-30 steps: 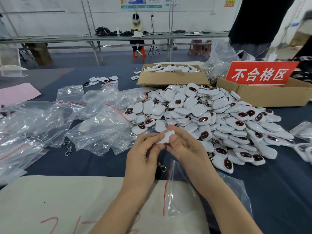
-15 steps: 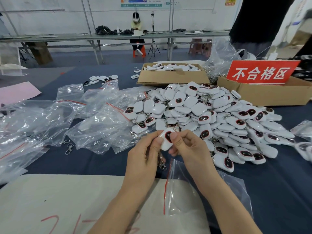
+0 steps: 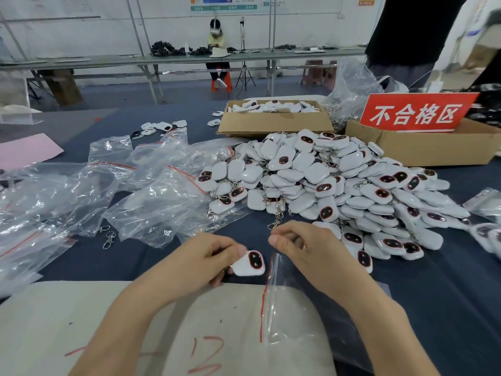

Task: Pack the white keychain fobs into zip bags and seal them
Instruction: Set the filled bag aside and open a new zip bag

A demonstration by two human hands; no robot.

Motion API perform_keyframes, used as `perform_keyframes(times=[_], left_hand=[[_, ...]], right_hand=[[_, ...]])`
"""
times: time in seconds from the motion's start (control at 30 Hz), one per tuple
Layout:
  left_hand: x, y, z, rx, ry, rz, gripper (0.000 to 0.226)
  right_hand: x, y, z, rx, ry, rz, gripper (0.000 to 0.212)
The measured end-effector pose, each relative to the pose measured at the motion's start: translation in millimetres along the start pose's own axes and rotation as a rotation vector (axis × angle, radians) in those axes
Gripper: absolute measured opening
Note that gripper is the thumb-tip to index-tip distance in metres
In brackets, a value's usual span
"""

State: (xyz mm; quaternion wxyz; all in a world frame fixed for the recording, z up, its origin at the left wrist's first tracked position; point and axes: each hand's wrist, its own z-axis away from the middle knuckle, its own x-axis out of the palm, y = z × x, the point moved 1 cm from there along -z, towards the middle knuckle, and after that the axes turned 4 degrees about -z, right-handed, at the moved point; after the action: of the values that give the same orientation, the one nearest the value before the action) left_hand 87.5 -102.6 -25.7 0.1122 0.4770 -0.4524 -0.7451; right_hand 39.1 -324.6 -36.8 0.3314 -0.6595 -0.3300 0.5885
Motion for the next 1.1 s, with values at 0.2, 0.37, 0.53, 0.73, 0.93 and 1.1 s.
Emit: perform_keyframes(times=[0.2, 0.37, 0.53, 0.73, 0.93, 1.1], left_hand=[[3, 7, 3, 0.042, -0.103, 0.004, 0.031], [9, 12, 3, 0.098, -0.134, 0.04, 0.025], [26, 21, -2, 0.106, -0.046, 0.119, 0.007], [41, 34, -7, 0.148, 0.218, 0.293, 0.024], [65, 38, -5, 0.154, 0.021, 0.302, 0.039], [56, 35, -7, 0.229, 0.182, 0.292, 0.027]], right_hand=[[5, 5, 0, -0.037, -0.107, 0.119, 0.021], [5, 8, -3, -0.036, -0.04, -0.099, 0.013], [7, 5, -7, -0.046, 0.043, -0.245, 0.015], [5, 4, -7, -0.047, 0.187, -0.328, 0.015], [1, 4, -10, -0.043, 0.316, -0.383, 0.016], [1, 1, -9, -0.055, 0.256, -0.356, 0.014]])
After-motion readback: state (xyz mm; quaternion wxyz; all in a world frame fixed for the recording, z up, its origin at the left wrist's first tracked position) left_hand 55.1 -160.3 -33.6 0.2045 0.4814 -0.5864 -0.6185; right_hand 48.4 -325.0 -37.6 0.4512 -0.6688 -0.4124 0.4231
